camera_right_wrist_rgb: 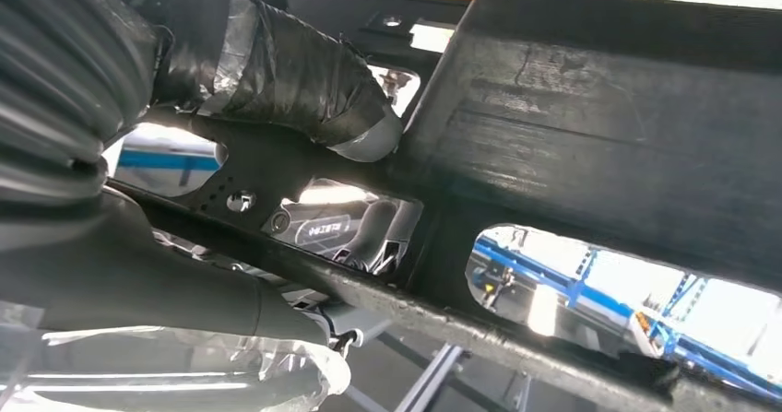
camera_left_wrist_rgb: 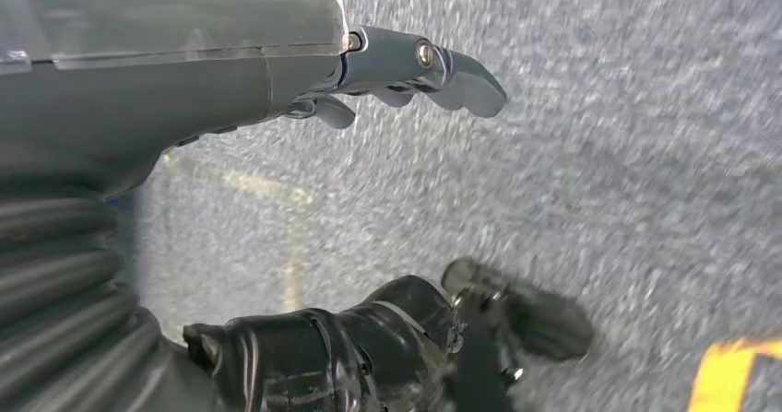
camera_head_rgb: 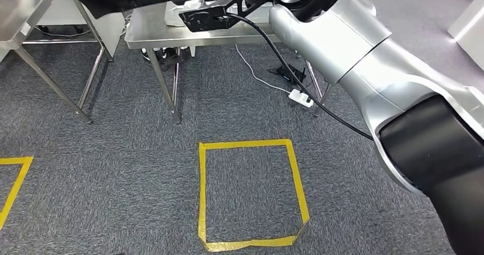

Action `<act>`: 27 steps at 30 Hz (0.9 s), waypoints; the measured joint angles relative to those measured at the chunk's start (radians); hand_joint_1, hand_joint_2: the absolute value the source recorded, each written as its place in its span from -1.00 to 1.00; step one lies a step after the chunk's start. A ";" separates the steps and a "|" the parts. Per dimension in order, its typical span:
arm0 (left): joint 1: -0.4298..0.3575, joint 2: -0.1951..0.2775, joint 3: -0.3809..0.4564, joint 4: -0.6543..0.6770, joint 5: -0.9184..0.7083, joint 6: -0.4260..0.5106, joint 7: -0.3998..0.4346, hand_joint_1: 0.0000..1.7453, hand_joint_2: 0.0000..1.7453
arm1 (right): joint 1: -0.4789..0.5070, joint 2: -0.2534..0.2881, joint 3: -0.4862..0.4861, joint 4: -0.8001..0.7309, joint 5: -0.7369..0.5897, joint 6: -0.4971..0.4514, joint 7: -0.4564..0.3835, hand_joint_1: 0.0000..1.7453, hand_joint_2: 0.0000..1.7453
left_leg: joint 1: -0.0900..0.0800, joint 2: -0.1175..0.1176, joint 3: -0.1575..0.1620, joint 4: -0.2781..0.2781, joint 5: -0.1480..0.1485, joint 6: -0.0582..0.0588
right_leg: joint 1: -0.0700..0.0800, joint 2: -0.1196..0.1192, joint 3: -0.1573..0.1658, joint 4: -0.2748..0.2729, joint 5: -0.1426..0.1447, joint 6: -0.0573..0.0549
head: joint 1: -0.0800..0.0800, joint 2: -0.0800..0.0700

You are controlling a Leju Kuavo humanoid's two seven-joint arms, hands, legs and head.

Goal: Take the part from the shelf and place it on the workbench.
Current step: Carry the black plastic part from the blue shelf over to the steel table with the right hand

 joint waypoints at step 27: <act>0.003 0.003 0.000 0.000 -0.013 0.027 -0.022 -1.00 1.00 | -0.014 -0.011 0.004 -0.005 0.002 0.017 0.010 1.00 1.00 | -0.005 0.006 0.002 -0.019 0.016 -0.002 | 0.006 0.003 0.098 -0.147 0.016 -0.006 | 0.000 0.000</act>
